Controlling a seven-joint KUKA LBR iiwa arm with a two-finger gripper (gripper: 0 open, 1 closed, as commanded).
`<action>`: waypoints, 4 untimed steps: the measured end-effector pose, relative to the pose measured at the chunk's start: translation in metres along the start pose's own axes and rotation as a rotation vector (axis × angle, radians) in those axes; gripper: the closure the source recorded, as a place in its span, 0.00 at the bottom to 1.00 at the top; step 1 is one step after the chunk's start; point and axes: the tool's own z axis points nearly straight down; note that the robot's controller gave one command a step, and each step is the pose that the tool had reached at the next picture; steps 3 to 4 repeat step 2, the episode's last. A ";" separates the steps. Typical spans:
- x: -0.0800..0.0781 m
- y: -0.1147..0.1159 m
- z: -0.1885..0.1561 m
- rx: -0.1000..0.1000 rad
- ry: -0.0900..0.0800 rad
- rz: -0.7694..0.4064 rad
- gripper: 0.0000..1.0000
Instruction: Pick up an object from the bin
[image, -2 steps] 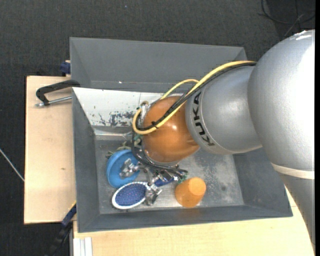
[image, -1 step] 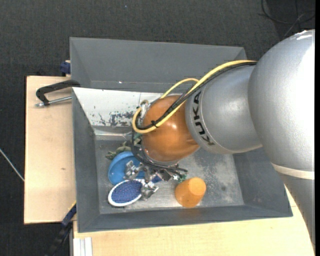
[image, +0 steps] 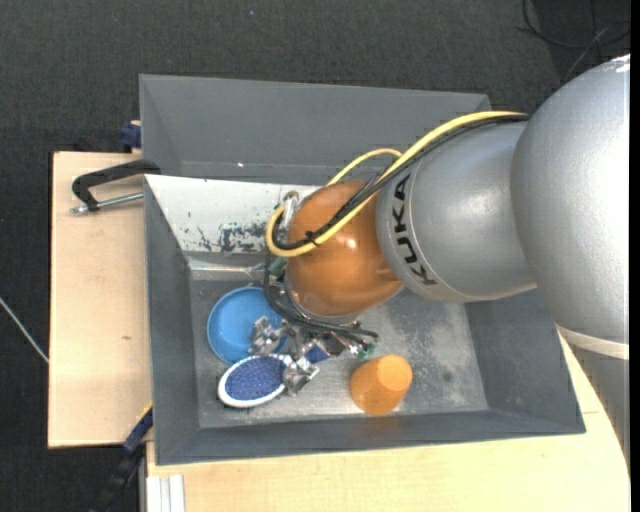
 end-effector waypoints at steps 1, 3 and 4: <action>-0.001 0.000 -0.009 0.000 0.001 0.002 1.00; -0.005 0.000 -0.092 0.003 -0.006 0.003 1.00; -0.005 0.000 -0.092 0.003 -0.006 0.003 1.00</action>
Offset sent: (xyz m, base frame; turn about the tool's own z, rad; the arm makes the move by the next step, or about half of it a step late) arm -0.0001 0.0000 0.0080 0.0000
